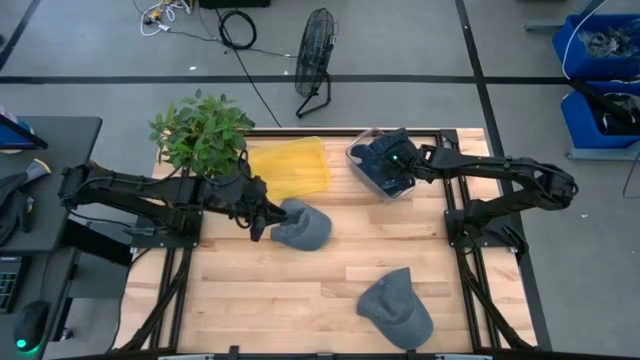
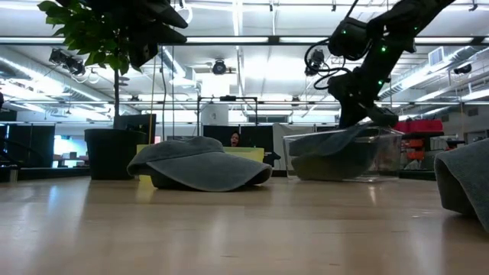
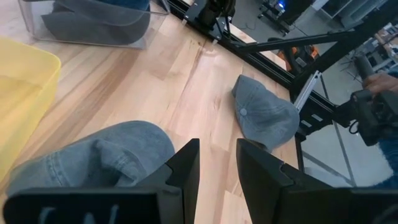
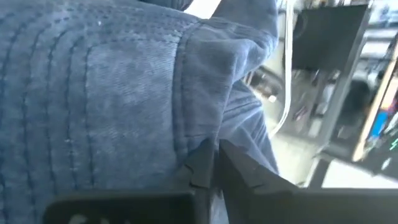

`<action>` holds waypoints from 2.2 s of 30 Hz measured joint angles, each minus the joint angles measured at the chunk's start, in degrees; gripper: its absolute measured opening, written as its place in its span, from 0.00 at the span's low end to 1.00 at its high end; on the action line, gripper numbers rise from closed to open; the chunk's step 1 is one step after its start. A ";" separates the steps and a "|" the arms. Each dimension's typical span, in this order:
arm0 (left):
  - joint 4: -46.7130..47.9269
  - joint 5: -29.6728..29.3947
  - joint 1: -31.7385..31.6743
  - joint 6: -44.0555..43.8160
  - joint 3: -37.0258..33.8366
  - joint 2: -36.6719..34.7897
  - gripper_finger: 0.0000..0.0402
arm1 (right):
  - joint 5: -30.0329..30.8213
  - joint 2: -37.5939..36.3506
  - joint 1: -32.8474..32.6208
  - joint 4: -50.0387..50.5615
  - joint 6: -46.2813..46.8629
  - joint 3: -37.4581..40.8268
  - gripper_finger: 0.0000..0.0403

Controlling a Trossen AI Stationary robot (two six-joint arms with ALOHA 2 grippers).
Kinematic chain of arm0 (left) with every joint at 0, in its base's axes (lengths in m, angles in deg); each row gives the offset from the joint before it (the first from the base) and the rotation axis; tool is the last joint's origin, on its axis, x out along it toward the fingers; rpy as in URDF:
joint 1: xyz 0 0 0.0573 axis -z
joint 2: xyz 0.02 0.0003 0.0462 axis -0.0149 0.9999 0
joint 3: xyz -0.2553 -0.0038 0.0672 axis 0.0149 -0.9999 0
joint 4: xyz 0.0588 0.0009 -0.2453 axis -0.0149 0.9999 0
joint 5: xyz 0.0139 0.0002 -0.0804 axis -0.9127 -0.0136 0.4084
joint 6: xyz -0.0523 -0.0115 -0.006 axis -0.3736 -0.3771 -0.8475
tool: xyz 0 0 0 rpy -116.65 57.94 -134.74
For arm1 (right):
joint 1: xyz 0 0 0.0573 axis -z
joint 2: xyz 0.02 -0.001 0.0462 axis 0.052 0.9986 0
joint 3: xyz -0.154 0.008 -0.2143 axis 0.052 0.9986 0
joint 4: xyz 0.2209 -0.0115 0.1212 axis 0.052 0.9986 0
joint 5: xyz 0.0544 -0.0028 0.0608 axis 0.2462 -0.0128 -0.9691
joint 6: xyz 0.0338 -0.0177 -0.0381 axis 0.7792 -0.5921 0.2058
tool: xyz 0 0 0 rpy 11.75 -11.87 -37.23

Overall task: Pick & Place hat
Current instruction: Put the blue cap into the transparent bin

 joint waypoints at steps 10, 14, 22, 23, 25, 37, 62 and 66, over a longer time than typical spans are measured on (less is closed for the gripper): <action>-0.04 -0.60 0.00 -0.22 0.00 0.00 0.27 | 0.50 0.02 -3.50 14.15 15.04 -8.56 0.26; -0.04 -1.33 0.00 -0.25 0.00 -0.02 0.27 | 0.27 0.02 -7.11 14.69 15.54 -13.89 0.29; 0.07 -1.33 0.02 -0.56 0.00 0.00 0.27 | -0.05 0.00 -10.67 19.55 21.30 -20.22 0.27; 0.09 -1.33 0.07 -0.56 0.00 0.00 0.27 | -0.06 0.00 -10.07 21.07 22.77 -20.18 0.25; 0.22 -1.33 0.07 -0.54 0.00 0.00 0.27 | 0.49 0.00 -8.34 22.27 27.24 -19.17 0.22; 1.00 -1.31 0.07 1.39 0.00 0.00 0.27 | 15.29 0.02 6.30 21.49 37.36 -9.78 0.01; 0.90 -1.32 0.02 5.47 0.00 -0.02 0.27 | -21.83 2.93 14.49 -0.59 33.33 -3.12 0.00; 0.90 -1.32 0.02 5.49 0.00 -0.01 0.27 | -28.67 4.89 14.29 -1.07 31.70 -3.28 0.00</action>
